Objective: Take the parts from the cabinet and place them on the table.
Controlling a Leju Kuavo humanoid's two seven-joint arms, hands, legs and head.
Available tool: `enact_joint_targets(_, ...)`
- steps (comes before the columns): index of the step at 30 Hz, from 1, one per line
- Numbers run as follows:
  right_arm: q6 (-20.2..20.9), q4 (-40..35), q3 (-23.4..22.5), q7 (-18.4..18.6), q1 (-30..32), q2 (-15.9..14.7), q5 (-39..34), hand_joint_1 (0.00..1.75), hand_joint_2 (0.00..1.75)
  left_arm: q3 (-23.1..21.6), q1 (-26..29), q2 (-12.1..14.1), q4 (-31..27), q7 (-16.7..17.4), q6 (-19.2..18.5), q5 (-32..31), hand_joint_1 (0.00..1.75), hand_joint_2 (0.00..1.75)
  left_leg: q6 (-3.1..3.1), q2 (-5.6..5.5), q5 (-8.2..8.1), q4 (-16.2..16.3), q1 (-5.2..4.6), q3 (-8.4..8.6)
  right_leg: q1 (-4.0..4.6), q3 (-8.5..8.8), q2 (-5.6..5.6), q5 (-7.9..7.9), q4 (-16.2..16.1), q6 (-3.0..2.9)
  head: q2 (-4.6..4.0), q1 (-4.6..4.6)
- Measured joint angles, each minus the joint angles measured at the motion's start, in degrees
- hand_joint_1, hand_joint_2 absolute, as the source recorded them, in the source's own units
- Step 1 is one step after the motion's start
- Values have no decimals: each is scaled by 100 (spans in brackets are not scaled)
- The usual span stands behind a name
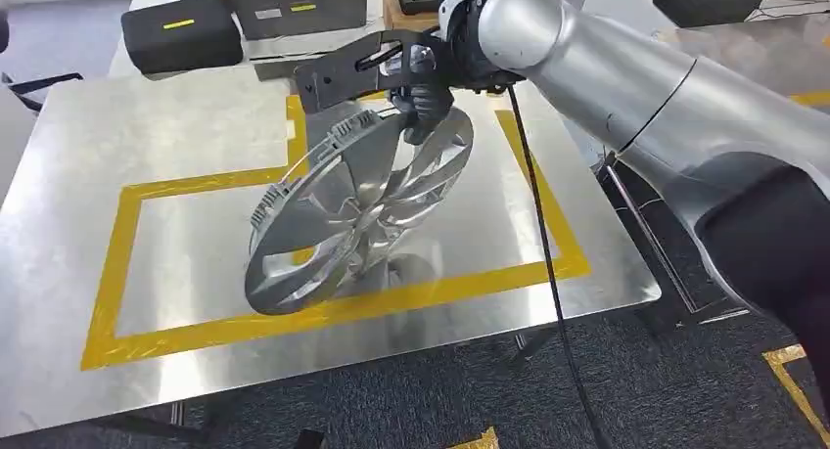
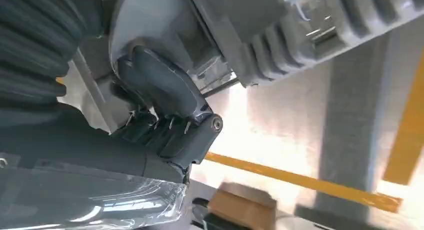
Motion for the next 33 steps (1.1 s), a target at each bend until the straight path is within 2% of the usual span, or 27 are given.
enact_joint_targets(19, 107, 684, 264, 0, 32, 170, 398, 175, 175, 2, 0, 0, 0, 70, -7, -2, 0, 175, -4, -36, 4, 0, -1, 14, 2, 10, -13, 1, 4, 2, 0, -2)
enact_joint_targets(31, -127, 804, 345, 0, 44, 186, 411, 175, 175, 2, 0, 0, 0, 74, -7, -2, 0, 175, -5, -43, 5, 0, -1, 16, 1, 11, -14, 1, 8, 2, 0, -4)
enact_joint_targets(33, -385, 806, 369, 0, 52, 186, 411, 175, 175, 2, 0, 0, 0, 76, -7, 0, 0, 175, -5, -44, 5, 0, -1, 16, 1, 11, -14, 1, 8, 2, 0, -4)
